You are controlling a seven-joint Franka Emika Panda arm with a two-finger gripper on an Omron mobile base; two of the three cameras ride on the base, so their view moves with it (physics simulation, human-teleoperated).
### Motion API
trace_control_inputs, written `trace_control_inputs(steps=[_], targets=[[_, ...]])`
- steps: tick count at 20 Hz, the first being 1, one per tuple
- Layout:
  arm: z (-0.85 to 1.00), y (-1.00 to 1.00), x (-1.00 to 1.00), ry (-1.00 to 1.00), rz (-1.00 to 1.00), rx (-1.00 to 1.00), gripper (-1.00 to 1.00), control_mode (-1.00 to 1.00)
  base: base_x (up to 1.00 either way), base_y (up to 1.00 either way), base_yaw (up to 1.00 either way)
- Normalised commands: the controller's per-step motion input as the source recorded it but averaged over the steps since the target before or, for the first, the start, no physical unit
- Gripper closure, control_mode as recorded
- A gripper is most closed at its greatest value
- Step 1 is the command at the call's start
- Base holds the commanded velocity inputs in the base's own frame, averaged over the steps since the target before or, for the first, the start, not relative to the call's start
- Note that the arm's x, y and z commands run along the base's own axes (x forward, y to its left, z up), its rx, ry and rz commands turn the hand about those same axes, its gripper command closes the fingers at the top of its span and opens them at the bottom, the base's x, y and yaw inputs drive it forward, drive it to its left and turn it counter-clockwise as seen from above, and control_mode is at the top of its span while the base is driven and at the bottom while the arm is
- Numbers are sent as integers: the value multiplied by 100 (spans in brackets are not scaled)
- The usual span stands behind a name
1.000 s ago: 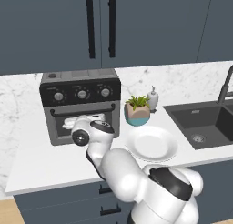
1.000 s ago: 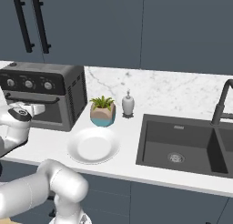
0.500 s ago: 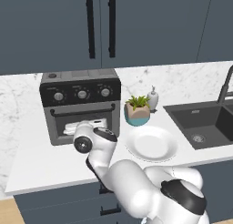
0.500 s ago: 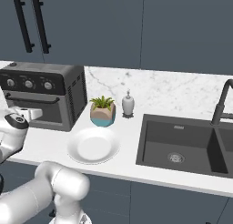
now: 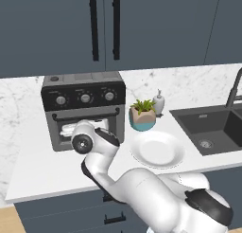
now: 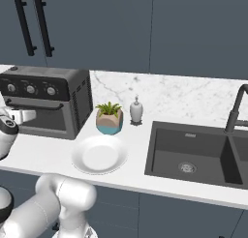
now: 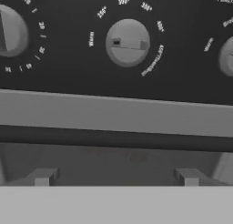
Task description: Pick up the kebab skewer and baguette bread, and place them inside the toaster oven. Close the toaster oven door and start by setting the timer.
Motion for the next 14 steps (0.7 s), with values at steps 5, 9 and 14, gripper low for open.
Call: trace_control_inputs(steps=[5, 9, 14], targets=[[11, 53, -29, 2, 0, 0, -100, -100, 0, 0, 0], [0, 54, 0, -2, 1, 0, -100, -100, 0, 0, 0], [4, 10, 5, -5, 0, 0, -100, -100, 0, 0, 0]])
